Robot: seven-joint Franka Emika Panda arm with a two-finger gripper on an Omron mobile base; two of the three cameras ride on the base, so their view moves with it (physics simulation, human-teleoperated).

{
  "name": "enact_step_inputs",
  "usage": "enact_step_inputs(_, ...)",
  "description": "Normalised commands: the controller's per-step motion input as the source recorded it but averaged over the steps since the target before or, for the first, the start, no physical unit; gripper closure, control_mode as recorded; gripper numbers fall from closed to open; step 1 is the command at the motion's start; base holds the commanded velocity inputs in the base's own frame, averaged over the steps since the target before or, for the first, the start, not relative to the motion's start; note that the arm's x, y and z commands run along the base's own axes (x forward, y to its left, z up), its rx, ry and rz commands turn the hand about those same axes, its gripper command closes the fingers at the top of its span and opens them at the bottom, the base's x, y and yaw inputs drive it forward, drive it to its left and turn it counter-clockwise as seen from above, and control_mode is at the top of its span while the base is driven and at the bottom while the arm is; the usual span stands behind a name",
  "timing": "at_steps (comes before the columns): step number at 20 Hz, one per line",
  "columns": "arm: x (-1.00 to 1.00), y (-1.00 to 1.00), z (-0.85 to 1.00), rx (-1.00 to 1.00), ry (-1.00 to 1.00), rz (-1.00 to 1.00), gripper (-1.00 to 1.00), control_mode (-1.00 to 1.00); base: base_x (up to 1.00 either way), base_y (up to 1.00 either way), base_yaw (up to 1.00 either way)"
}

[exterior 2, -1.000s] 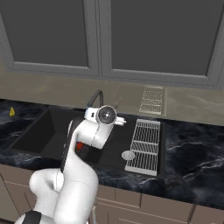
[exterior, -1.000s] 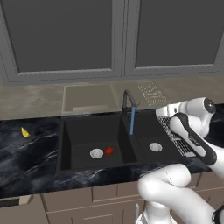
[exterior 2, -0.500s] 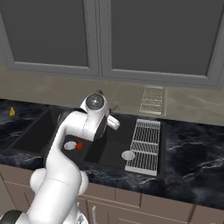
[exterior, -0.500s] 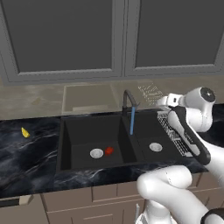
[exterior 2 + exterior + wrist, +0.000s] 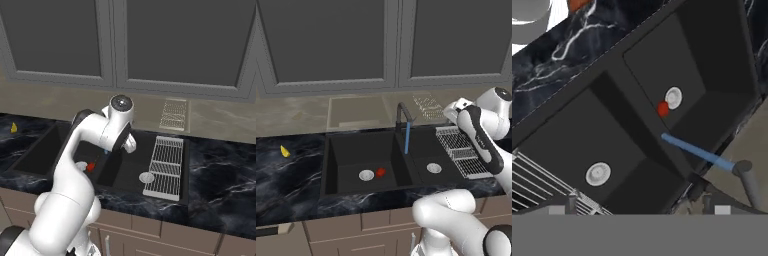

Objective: Turn on the sink faucet. Then move the bell pepper from the counter to the sink. Turn off the sink. Move the vegetable from the sink to the pot next to the stove. Finally move the pot to the rear left burner.

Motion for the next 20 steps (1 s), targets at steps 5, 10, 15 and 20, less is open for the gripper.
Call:
enact_step_inputs(5,-0.24,0.01,-0.03,0.33,0.11,-0.32,-1.0,-1.0,0.0,0.0,0.0)
enact_step_inputs(10,-0.26,0.0,-0.12,0.32,0.12,-0.35,-1.0,-1.0,0.0,0.0,0.0)
enact_step_inputs(15,-0.06,0.0,-0.05,0.29,0.13,-0.32,-1.0,-1.0,0.0,0.0,0.0)
enact_step_inputs(20,0.18,-0.01,-0.01,0.26,0.13,-0.27,-1.0,-1.0,0.0,0.0,0.0)
